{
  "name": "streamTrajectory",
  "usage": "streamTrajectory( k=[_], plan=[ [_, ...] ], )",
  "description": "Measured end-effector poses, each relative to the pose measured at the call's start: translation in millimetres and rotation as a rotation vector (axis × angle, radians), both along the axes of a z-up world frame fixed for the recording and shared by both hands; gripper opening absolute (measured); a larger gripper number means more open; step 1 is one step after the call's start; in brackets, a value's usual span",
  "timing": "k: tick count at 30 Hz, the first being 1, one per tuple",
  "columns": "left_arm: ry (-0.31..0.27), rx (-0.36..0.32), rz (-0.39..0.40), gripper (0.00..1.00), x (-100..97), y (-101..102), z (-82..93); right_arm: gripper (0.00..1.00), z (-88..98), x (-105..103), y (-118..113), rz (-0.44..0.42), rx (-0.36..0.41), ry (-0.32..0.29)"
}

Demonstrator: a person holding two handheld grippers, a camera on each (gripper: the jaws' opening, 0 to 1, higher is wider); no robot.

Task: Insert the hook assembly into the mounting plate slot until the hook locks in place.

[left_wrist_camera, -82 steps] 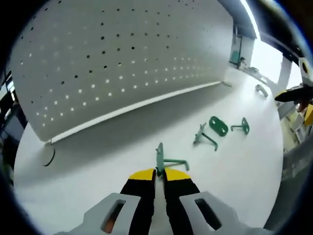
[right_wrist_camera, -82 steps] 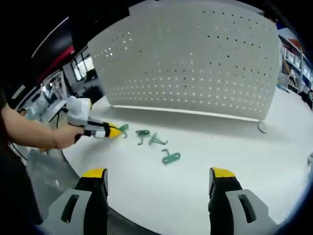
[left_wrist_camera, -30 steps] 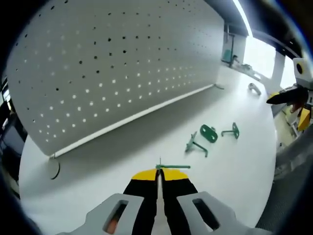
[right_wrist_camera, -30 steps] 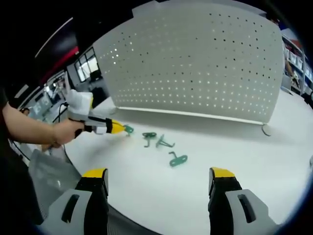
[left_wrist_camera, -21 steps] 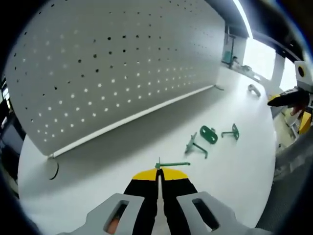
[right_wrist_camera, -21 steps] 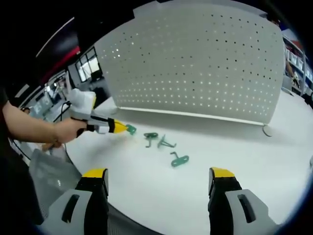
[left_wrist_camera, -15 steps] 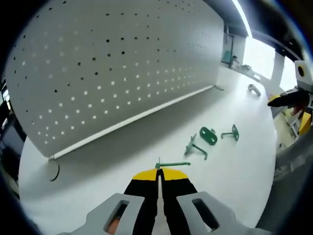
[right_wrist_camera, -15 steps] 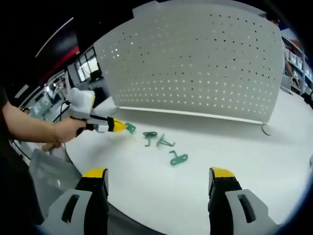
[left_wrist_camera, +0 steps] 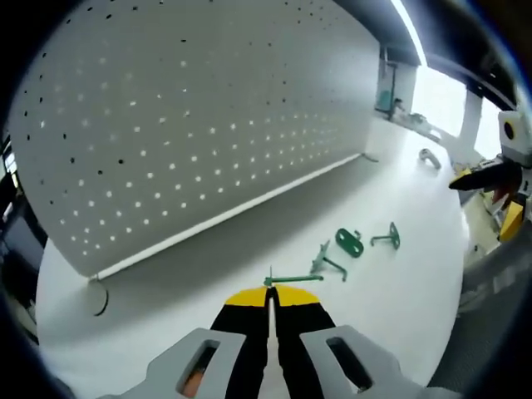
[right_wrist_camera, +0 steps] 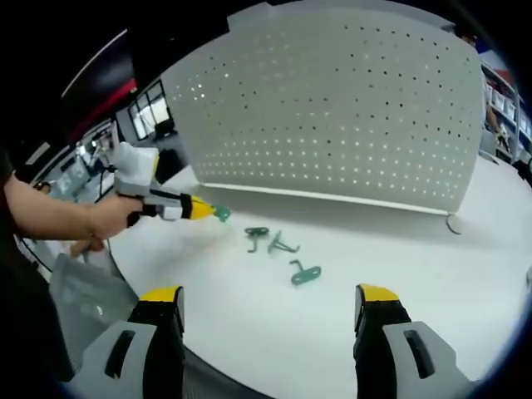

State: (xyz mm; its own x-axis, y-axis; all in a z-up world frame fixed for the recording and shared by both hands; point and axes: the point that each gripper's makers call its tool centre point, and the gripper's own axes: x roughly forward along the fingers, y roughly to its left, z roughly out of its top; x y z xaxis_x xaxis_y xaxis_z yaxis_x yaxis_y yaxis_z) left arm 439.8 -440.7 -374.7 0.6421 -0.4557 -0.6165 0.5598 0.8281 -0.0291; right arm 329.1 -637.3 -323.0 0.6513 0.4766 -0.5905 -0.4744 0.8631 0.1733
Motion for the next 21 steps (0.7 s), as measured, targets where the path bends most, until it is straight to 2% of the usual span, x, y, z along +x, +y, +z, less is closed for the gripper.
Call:
streamTrajectory(
  k=[5, 21],
  plan=[
    [0.015, -0.003, -0.001, 0.01, -4.0, -1.4, 6.9, 0.85, 3.5, -0.9, 5.1, 0.010, 0.004, -0.010],
    [0.007, -0.006, -0.047, 0.01, -29.6, -11.9, 53.7, 0.85, 19.7, 0.8, 19.5, 0.048, 0.008, -0.056]
  ],
)
